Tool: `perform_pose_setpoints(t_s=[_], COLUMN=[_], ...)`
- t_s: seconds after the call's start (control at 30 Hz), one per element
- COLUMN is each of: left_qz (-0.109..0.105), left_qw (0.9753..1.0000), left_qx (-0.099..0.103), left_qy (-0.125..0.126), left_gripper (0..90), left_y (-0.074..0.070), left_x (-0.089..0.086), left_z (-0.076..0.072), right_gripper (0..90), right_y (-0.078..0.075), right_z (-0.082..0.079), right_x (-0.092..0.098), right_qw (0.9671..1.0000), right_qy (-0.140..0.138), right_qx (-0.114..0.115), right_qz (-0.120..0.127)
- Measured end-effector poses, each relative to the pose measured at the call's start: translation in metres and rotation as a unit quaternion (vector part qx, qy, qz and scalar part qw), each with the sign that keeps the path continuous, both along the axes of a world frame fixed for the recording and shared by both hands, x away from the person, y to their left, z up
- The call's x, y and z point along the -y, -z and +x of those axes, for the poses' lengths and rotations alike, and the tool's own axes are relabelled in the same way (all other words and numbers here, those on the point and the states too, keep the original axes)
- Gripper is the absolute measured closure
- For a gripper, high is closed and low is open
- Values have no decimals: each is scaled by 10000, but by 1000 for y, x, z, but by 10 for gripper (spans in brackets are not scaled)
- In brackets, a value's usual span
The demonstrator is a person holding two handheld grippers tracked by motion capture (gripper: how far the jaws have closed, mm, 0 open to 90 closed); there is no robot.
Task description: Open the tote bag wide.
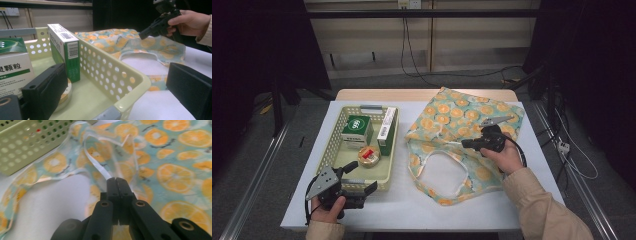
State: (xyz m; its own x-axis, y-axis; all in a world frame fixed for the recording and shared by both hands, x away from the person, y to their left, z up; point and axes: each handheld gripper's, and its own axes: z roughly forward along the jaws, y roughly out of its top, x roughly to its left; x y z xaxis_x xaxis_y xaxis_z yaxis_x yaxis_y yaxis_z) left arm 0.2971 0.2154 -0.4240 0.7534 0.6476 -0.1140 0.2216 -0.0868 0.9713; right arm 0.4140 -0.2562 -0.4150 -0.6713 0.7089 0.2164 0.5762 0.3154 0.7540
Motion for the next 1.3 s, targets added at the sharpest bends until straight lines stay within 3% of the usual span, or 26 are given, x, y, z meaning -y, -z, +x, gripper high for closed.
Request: perform_pose_setpoints(t_s=[0.23, 0.37, 0.47, 0.73, 1.0, 1.13, 1.3], left_qz=[1, 0, 18, 18, 50, 41, 30], left_qw=[10000, 10000, 10000, 10000, 10000, 10000, 10000], left_qx=[3, -8, 1, -21, -22, -6, -15], left_qy=[16, 1, 2, 14, 10, 3, -4], left_gripper=[35, 35, 35, 35, 35, 35, 34], left_y=[0, 0, 1, 1, 1, 1, 1], left_x=[1, 1, 0, 1, -1, 0, 0], left_z=[0, 0, 1, 1, 0, 0, 0], right_gripper=[900, 900, 900, 900, 874, 808, 754], right_y=[9, 16, 23, 39, 43, 38, 27], right_z=[23, 35, 41, 49, 47, 44, 39], right_x=[16, 22, 26, 32, 33, 30, 24], right_qw=[9989, 9983, 9974, 9950, 9946, 9949, 9955], right_qy=[455, 567, 688, 974, 930, 888, 814], right_qx=[-99, -119, -193, -172, -247, -179, 75], right_qz=[-74, -69, 77, -115, -392, -441, -480])
